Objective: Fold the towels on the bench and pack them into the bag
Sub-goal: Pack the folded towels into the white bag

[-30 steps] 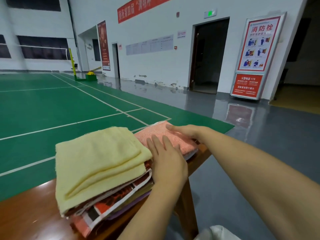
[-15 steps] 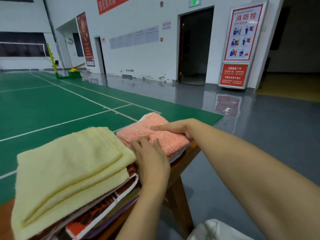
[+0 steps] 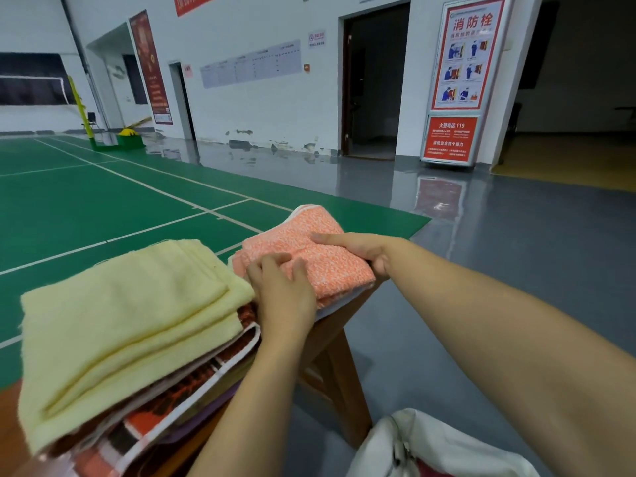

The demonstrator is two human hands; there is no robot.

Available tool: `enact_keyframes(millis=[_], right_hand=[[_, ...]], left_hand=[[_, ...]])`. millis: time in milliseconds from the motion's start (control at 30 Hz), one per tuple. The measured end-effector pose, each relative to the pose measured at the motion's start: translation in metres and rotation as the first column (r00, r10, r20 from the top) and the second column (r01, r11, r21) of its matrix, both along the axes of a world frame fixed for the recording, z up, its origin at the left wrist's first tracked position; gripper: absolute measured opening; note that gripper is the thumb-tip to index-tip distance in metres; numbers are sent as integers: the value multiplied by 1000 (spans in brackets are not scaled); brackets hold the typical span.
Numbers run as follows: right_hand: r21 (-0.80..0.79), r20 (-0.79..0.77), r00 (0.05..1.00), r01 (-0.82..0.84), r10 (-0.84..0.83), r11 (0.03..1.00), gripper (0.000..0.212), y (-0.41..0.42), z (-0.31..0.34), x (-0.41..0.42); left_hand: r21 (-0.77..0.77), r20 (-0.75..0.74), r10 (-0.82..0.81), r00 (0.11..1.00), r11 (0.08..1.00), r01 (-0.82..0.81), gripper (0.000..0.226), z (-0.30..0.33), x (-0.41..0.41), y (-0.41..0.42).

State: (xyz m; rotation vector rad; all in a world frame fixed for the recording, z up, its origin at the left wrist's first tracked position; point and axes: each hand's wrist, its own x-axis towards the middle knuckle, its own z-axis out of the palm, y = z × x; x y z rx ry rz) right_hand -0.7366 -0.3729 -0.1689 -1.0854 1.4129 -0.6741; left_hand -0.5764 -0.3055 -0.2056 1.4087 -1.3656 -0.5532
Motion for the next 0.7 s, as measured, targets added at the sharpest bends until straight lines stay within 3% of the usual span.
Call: enact_keyframes(millis=[167,367,433,633,700], right_hand=[[-23,119,989,86,-82,996,75,25,-21,-25],[11,236,962,139,-137,990,71,72,-32,-69],[14,295,946,137,-136,990,67,85,-38,-75],[-25,454,876,198,-165,980,66,124,-75,-91],[-54,512,840,238,-178,970,71,140,-92,-101]], left_hand=[[153,-216,-17,976,987,51,49,6,-1,4],[473,-257,-91,962,857,207,147,5,-6,0],[493,-306,-131,943,826,274,149,6,-14,4],[465,-403,-205,892,793,393,100,-1,-42,34],[476,-452,-232,862,755,452,115,-7,-56,50]])
